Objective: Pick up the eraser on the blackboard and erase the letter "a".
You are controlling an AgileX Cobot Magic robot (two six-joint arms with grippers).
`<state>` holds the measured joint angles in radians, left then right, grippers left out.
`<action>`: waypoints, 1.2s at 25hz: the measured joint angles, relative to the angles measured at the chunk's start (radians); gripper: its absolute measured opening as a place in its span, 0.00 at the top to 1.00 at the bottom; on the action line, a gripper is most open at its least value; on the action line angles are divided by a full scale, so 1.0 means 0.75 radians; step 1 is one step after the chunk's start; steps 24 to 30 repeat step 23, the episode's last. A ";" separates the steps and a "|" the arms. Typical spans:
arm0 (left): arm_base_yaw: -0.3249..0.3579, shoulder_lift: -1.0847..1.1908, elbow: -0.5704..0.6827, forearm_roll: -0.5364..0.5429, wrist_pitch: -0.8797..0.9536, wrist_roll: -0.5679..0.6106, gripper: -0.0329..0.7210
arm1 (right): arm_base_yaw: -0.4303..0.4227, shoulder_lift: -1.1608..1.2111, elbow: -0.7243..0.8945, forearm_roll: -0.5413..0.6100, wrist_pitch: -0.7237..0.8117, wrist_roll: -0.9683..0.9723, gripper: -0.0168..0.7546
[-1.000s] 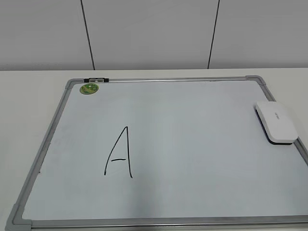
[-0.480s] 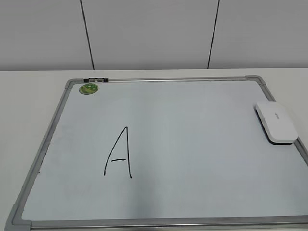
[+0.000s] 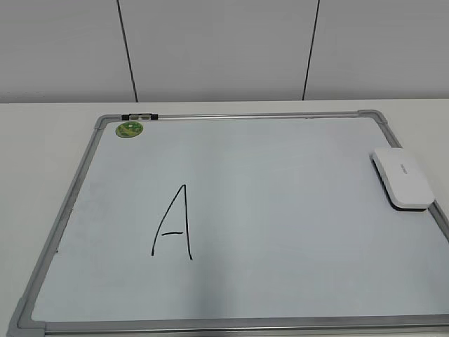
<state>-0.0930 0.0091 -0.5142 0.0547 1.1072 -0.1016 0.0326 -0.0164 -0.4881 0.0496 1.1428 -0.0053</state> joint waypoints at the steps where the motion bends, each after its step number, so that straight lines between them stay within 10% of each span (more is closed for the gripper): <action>1: 0.005 0.000 0.000 0.000 0.000 0.000 0.30 | 0.000 0.000 0.000 0.000 0.000 0.000 0.28; 30: 0.007 0.000 0.003 0.000 0.000 0.000 0.30 | 0.000 0.000 0.000 0.000 0.000 -0.003 0.28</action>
